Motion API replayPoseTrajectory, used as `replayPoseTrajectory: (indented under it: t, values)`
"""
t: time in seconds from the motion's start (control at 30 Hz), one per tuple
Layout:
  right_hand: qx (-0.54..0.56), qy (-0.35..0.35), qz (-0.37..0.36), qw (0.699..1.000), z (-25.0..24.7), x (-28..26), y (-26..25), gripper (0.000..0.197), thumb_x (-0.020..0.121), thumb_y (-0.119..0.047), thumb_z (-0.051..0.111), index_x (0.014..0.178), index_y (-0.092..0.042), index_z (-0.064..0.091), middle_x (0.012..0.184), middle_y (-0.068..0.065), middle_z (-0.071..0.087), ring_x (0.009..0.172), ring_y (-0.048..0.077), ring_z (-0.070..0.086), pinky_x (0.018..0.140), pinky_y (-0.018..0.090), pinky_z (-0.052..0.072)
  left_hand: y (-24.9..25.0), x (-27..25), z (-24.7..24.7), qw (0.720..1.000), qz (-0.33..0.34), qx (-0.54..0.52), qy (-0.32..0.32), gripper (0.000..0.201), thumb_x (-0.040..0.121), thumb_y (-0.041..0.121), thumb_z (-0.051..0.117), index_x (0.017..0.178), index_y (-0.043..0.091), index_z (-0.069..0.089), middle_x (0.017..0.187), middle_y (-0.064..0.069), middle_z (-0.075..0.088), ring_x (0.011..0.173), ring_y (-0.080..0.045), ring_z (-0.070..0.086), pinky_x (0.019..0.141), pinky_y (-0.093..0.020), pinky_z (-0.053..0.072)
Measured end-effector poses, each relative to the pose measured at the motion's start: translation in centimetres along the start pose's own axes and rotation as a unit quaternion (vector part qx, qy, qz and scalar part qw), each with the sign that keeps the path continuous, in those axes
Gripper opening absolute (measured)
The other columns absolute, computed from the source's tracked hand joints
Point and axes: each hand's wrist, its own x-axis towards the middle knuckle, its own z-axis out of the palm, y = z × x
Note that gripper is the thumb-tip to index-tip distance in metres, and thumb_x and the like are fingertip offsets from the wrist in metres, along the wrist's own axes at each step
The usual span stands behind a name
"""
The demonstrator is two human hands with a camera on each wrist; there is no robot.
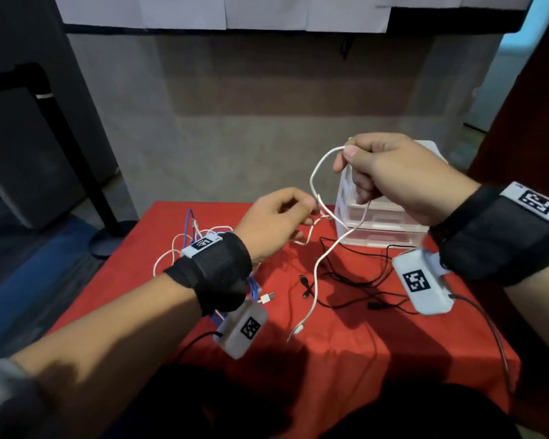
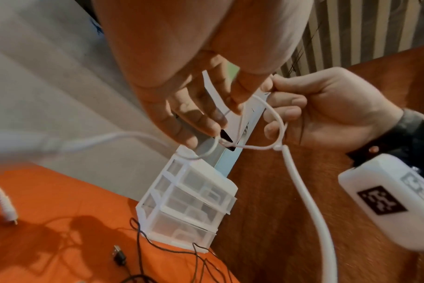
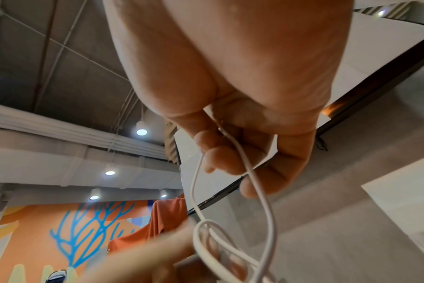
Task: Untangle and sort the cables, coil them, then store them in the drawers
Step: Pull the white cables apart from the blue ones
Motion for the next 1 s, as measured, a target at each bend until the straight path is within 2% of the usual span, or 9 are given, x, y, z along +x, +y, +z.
replayPoseTrajectory:
  t: [0.1,0.2,0.3,0.43,0.57,0.73,0.87,0.93,1.0]
  values:
    - [0.034,-0.014,0.016,0.999,0.2,-1.4,0.8,0.031,0.108,-0.019,0.043,0.088,-0.01,0.066,0.057,0.008,0.047,0.056,0.026,0.047,0.065,0.04,0.043,-0.1,-0.9,0.6,0.999,-0.026,0.004,-0.027,0.035,0.095,0.052,0.059,0.087,0.019,0.066,0.089,0.002,0.069,0.084,-0.013,0.064,0.077,-0.032,0.051]
    - [0.073,-0.028,0.044,0.996,0.7,-2.4,1.4,0.029,0.107,-0.017,0.045,0.089,-0.009,0.067,0.064,0.011,0.051,0.062,0.026,0.051,0.058,0.034,0.047,-1.1,-1.2,1.7,0.996,0.0,0.083,-0.011,0.019,0.091,0.028,0.073,0.086,0.012,0.064,0.084,-0.007,0.072,0.073,-0.014,0.061,0.074,-0.037,0.051]
    - [0.068,-0.019,0.052,0.996,0.6,-3.2,1.7,0.02,0.104,-0.014,0.052,0.096,-0.005,0.068,0.073,0.013,0.057,0.059,0.02,0.058,0.059,0.037,0.053,-0.8,-1.3,1.9,1.0,-0.017,0.018,0.001,0.007,0.1,0.009,0.057,0.093,0.01,0.059,0.085,-0.01,0.075,0.071,-0.015,0.066,0.071,-0.034,0.052]
    - [0.056,-0.092,0.05,0.993,0.3,-4.8,2.7,0.017,0.097,-0.014,0.068,0.114,-0.014,0.068,0.078,0.002,0.067,0.065,0.022,0.066,0.052,0.038,0.058,0.3,-1.6,1.7,0.999,0.023,0.018,-0.021,0.011,0.104,0.016,0.053,0.094,0.014,0.056,0.065,0.0,0.064,0.067,-0.022,0.062,0.071,-0.035,0.05]
    - [-0.027,-0.099,0.062,0.993,0.4,-5.3,3.4,0.016,0.097,-0.021,0.068,0.084,-0.013,0.065,0.063,0.0,0.053,0.055,0.02,0.045,0.04,0.026,0.04,0.8,-1.8,1.1,0.998,0.039,0.019,-0.051,0.012,0.101,0.02,0.06,0.092,0.013,0.064,0.063,-0.004,0.045,0.051,-0.012,0.044,0.071,-0.044,0.052]
    - [0.049,-0.124,0.113,0.985,-0.9,-5.6,3.5,0.019,0.099,-0.022,0.062,0.083,-0.012,0.065,0.073,0.002,0.062,0.062,0.014,0.048,0.042,0.02,0.021,-1.1,-1.4,-2.5,0.971,0.088,0.22,-0.032,0.012,0.091,0.013,0.069,0.082,0.015,0.062,0.058,0.011,0.047,0.055,-0.009,0.041,0.059,-0.027,0.04]
    - [0.008,-0.136,0.126,0.983,-0.6,-6.2,4.0,0.022,0.1,-0.031,0.06,0.086,-0.014,0.064,0.061,0.001,0.045,0.048,0.01,0.031,0.042,0.017,0.018,-1.6,-1.4,-4.7,0.967,0.052,0.249,0.014,0.01,0.092,0.011,0.068,0.083,0.015,0.064,0.06,0.009,0.05,0.056,-0.009,0.043,0.058,-0.025,0.04]
    - [0.049,-0.131,0.139,0.98,-0.9,-6.1,4.3,0.022,0.101,-0.031,0.059,0.088,-0.014,0.063,0.057,-0.001,0.037,0.044,0.01,0.02,0.042,0.016,0.012,-1.3,-1.6,-4.7,0.988,-0.014,0.14,0.061,0.014,0.098,0.016,0.063,0.084,0.013,0.063,0.061,0.005,0.05,0.057,-0.01,0.045,0.058,-0.024,0.05]
    - [0.1,-0.11,0.151,0.977,-1.5,-6.0,4.6,0.024,0.101,-0.028,0.057,0.082,-0.014,0.061,0.055,-0.002,0.035,0.043,0.01,0.016,0.042,0.015,0.009,-0.2,-1.8,-4.5,0.98,-0.111,-0.146,0.076,0.02,0.104,0.023,0.052,0.087,0.018,0.06,0.062,0.004,0.051,0.056,-0.008,0.051,0.074,-0.033,0.063]
